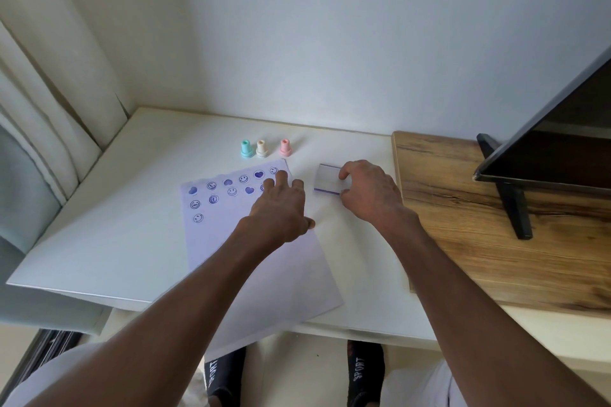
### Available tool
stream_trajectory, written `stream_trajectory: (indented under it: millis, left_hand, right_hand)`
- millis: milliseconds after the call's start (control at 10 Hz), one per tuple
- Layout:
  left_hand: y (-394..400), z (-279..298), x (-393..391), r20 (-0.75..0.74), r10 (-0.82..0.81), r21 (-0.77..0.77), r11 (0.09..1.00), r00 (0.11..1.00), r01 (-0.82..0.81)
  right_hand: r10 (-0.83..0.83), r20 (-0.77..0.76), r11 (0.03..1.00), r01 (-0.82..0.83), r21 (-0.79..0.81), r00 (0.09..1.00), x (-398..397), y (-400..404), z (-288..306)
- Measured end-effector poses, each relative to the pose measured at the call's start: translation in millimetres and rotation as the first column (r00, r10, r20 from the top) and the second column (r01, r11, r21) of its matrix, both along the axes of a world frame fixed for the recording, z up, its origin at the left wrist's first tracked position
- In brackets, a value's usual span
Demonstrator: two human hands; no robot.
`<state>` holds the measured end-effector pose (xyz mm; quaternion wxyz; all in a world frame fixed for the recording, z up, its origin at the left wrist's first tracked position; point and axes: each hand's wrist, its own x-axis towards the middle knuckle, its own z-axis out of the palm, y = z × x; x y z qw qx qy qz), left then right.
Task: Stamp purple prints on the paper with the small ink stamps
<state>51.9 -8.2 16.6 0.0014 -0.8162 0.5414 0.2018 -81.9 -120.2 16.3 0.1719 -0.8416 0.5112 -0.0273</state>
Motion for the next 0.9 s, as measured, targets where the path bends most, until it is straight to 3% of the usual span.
stream_trajectory:
  millis: [100,300,400,500,600,700,800,900]
  left_hand:
    - [1.8,-2.1,1.6,-0.001,-0.005,-0.004,1.000,1.000,0.005]
    - [5.3,-1.6,0.3,-0.006,-0.059,0.016,0.998,0.998,0.059]
    - [7.6,0.2,-1.4,-0.023,-0.091,0.029,0.995,0.996,0.092]
    - [11.3,11.7,9.3,-0.063,-0.099,0.003,0.995,0.993,0.099]
    - [20.1,18.5,23.0,-0.029,-0.069,0.003,0.998,0.997,0.069]
    - [41.3,20.7,37.5,0.063,-0.025,0.077,0.997,0.998,0.020]
    - [53.5,21.6,41.7,0.110,0.012,0.072,0.997,0.994,-0.020]
    - [65.6,25.7,40.1,0.120,0.087,-0.095,0.993,0.989,-0.076]
  right_hand:
    - [-0.094,0.009,0.996,0.094,0.002,0.996,1.0,-3.0,2.4]
    - [-0.102,-0.041,0.995,0.103,0.010,0.994,-10.5,-5.5,8.2]
    - [-0.075,0.000,0.995,0.075,-0.064,0.997,-7.0,-0.9,11.1]
    - [-0.049,0.171,0.983,0.078,-0.168,0.984,8.8,10.2,20.1]
    - [0.074,0.225,0.991,-0.047,-0.124,0.971,22.5,25.4,24.0]
    - [0.252,0.170,0.968,-0.248,-0.049,0.953,37.6,52.1,20.9]
    - [0.287,0.140,0.958,-0.282,-0.056,0.948,40.5,63.8,16.6]
    - [0.223,0.148,0.972,-0.209,-0.105,0.964,37.4,74.0,14.4]
